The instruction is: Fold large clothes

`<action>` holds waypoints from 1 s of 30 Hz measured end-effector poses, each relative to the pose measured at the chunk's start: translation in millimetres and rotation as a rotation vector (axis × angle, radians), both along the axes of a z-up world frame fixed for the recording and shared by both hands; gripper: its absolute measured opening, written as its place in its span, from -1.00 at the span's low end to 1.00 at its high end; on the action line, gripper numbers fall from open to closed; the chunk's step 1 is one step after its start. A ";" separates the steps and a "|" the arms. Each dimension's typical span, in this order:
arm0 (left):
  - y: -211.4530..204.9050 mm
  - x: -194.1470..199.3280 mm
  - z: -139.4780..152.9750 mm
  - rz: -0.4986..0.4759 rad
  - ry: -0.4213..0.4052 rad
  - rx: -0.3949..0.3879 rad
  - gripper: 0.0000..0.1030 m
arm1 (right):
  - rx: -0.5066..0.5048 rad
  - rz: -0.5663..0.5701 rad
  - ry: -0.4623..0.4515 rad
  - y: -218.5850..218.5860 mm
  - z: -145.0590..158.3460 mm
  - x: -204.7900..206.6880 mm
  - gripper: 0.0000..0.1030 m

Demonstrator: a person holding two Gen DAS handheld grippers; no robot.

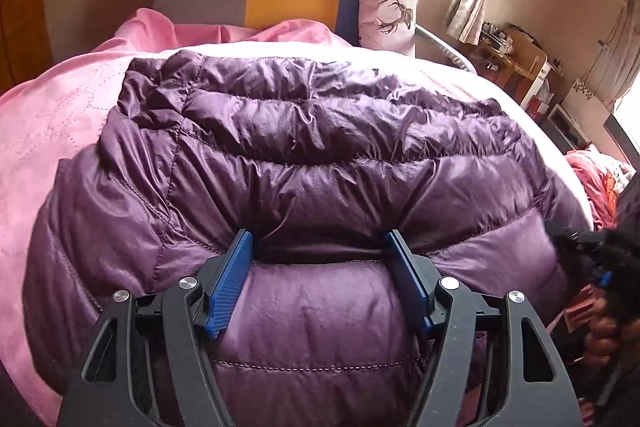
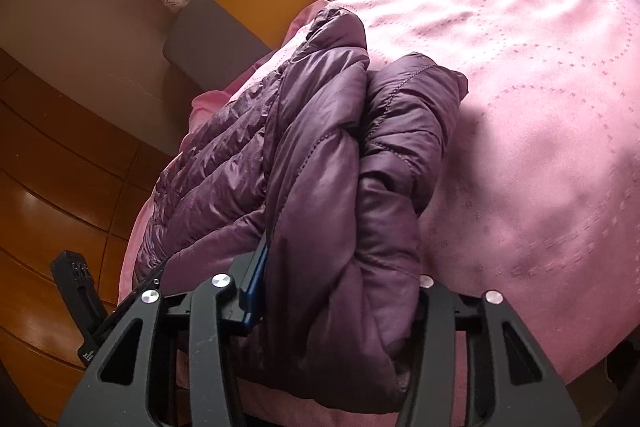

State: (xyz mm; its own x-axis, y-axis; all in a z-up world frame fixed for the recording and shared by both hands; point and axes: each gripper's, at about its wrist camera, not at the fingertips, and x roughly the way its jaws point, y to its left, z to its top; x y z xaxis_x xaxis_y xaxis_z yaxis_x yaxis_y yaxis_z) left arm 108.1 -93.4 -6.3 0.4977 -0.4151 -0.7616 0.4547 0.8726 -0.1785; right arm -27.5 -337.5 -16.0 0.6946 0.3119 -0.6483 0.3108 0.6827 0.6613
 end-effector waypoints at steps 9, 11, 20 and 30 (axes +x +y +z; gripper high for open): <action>9.0 -1.4 -11.0 -0.002 0.025 -0.046 0.30 | -0.107 0.089 -0.079 34.4 62.9 9.1 -0.35; 10.5 -1.2 -12.2 -0.004 0.031 -0.059 0.30 | -0.132 0.125 -0.098 49.2 78.5 18.7 -0.36; 24.6 2.7 -18.9 -0.011 0.058 -0.145 0.29 | -0.301 0.346 -0.123 155.9 115.7 91.2 -0.37; 108.3 -3.3 21.0 0.034 0.069 -0.304 0.29 | -0.507 0.473 -0.082 232.2 103.7 119.8 -0.37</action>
State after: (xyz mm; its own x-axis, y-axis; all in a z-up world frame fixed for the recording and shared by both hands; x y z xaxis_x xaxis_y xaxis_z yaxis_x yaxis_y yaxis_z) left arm 104.9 14.9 14.7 0.4666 -0.6134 -0.6372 0.4041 0.7887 -0.4633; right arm 92.4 -105.3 87.6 0.6116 0.2651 -0.7454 -0.1330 0.9632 0.2335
